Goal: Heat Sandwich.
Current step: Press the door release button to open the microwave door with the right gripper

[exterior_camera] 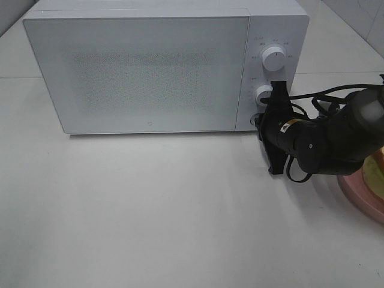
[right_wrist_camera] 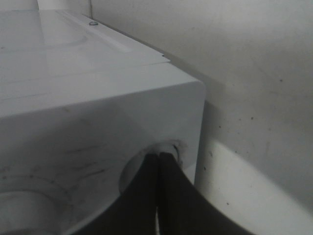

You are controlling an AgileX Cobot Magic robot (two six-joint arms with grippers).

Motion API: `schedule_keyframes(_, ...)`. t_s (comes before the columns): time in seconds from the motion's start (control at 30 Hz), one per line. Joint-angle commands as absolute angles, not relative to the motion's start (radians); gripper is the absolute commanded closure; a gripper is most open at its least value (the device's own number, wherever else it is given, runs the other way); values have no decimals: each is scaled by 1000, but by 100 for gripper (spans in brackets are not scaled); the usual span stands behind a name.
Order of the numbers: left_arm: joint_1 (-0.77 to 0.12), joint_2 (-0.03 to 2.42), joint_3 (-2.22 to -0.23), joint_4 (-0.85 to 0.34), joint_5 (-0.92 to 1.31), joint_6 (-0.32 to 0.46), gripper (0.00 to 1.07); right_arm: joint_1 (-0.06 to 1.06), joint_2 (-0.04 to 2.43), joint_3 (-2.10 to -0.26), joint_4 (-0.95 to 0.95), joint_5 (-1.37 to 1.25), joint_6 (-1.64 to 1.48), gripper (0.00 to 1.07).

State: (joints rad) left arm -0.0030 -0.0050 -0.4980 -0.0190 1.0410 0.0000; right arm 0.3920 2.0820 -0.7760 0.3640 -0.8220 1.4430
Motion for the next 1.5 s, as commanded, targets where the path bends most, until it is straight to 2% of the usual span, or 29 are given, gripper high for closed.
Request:
schedule_keyframes(0.03,-2,-26,-496,-19,1035,-5,7,382,2078,-805,361,-932,1443,107)
schedule_keyframes(0.53,-2,-26,-496,-19,1035,-6,7,382,2145,-926,371,-1178,1435,107)
schedule_keyframes(1.5,-2,-26,-496,-19,1035,-6,7,384,2132,-905,350,-969,1442,107)
